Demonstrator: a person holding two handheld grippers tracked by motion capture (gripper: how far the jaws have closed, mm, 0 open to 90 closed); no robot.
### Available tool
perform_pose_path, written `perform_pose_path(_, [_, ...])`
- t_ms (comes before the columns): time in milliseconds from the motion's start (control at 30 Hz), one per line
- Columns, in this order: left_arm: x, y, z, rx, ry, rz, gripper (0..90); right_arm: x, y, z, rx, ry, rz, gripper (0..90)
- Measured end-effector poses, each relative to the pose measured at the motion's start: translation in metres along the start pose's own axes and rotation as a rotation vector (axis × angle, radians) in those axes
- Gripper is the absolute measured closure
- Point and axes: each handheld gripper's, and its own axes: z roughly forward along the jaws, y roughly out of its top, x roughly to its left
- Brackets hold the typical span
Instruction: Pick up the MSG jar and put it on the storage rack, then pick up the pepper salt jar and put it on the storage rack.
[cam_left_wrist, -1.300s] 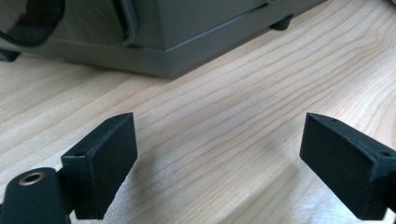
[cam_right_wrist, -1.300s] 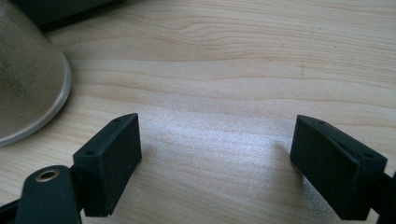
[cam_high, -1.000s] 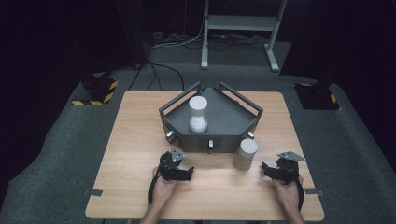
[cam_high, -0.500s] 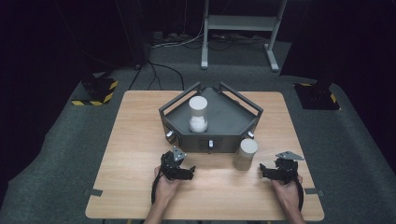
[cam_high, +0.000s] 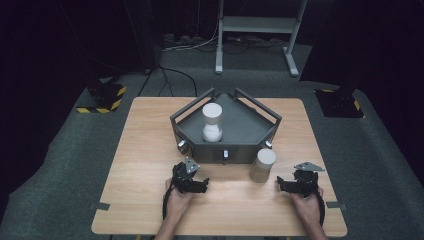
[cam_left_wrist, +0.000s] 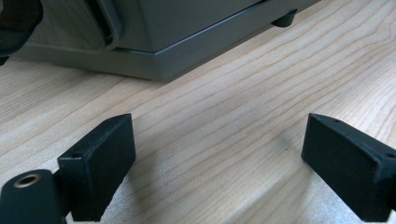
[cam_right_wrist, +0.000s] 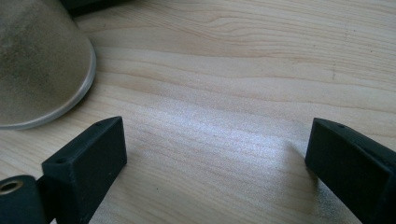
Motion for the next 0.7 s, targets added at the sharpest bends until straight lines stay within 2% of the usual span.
perform_pose_path(700, [0.001,-0.0003,-0.0001,-0.001,-0.006,-0.006,11.2,0.0001,0.0002,0.0003,-0.001,-0.002,-0.002,4.8])
